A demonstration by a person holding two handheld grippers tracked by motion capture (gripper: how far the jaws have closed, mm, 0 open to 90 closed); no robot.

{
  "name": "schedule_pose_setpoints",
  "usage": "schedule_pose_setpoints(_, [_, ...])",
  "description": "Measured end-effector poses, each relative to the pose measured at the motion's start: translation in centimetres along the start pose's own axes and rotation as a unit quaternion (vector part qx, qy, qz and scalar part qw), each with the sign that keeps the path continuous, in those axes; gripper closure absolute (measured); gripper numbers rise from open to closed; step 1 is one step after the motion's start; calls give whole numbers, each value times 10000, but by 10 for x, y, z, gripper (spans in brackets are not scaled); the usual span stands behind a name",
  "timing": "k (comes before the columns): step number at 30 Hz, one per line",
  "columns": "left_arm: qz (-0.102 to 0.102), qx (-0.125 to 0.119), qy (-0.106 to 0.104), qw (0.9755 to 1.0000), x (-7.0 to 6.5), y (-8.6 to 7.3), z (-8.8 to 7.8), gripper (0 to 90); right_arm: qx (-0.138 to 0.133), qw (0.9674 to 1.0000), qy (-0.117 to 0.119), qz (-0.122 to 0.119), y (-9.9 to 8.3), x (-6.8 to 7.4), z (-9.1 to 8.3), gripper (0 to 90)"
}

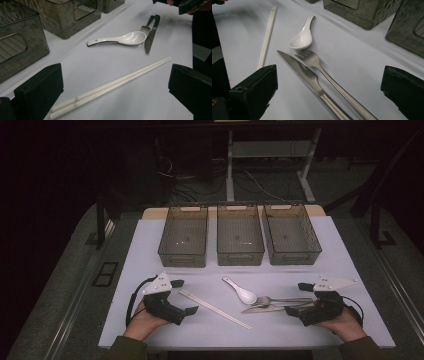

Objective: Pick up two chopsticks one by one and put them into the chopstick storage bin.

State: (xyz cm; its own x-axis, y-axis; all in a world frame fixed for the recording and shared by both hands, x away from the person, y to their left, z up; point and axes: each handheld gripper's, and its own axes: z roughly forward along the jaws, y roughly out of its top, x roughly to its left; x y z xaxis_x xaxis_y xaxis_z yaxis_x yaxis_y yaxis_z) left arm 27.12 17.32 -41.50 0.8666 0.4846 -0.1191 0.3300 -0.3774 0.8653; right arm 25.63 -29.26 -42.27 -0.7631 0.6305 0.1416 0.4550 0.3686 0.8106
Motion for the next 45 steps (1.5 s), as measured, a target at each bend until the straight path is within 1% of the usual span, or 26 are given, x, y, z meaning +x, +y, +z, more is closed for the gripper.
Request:
schedule_pose_setpoints(3, [15, 31, -8, 10000, 0, 0, 0, 0, 18, 10000, 48, 3, 2, 0, 0, 8])
schedule_pose_setpoints(9, [3, -2, -18, 10000, -1, 0, 0, 0, 66, 9999, 104, 20, 9, 3, 4, 8])
schedule_pose_setpoints(12, [-15, -46, -9, 10000, -2, 0, -1, 0, 87, 9998, 158, 28, 14, 5, 8, 8])
schedule_pose_setpoints(16, [28, -24, -9, 10000, -3, -1, -2, 0, 180, 9997, 187, 45, 18, 8, 15, 9])
schedule_pose_setpoints(18, [36, -37, -7, 10000, -3, -1, -3, 0, 197, 9996, 179, 23, 21, 10, 19, 9])
schedule_pose_setpoints(23, [28, -72, -30, 10000, -2, -1, -3, 0, 258, 9993, 257, -51, 28, 15, 29, 9])
schedule_pose_setpoints(25, [-5, -93, -29, 10000, -2, -1, -2, 0, 303, 9991, 296, -56, 30, 18, 33, 9])
schedule_pose_setpoints(29, [8, -88, -25, 10000, -2, -1, -2, 0, 403, 9986, 322, -124, 36, 23, 42, 9])
schedule_pose_setpoints(31, [19, -69, -28, 10000, -3, -1, -1, 0, 436, 9982, 371, -157, 38, 25, 45, 45])
schedule_pose_setpoints(35, [14, -84, -27, 10000, -3, -1, -1, 0, 493, 9978, 383, -213, 44, 30, 52, 51])
schedule_pose_setpoints(37, [10, -85, -35, 10000, -3, -1, -1, 0, 476, 9977, 415, -228, 47, 32, 55, 58])
schedule_pose_setpoints(39, [26, -77, -42, 10000, -2, -1, -1, 0, 496, 9974, 434, -286, 50, 35, 60, 68])
schedule_pose_setpoints(41, [38, -83, -44, 9999, -2, -1, -1, 0, 564, 9969, 454, -295, 53, 38, 66, 69])
schedule_pose_setpoints(43, [7, -88, -47, 9999, -2, -1, -1, 0, 591, 9966, 483, -306, 55, 41, 70, 71])
schedule_pose_setpoints(45, [-16, -96, -45, 9999, -2, -2, 0, 0, 597, 9962, 526, -341, 57, 43, 74, 138])
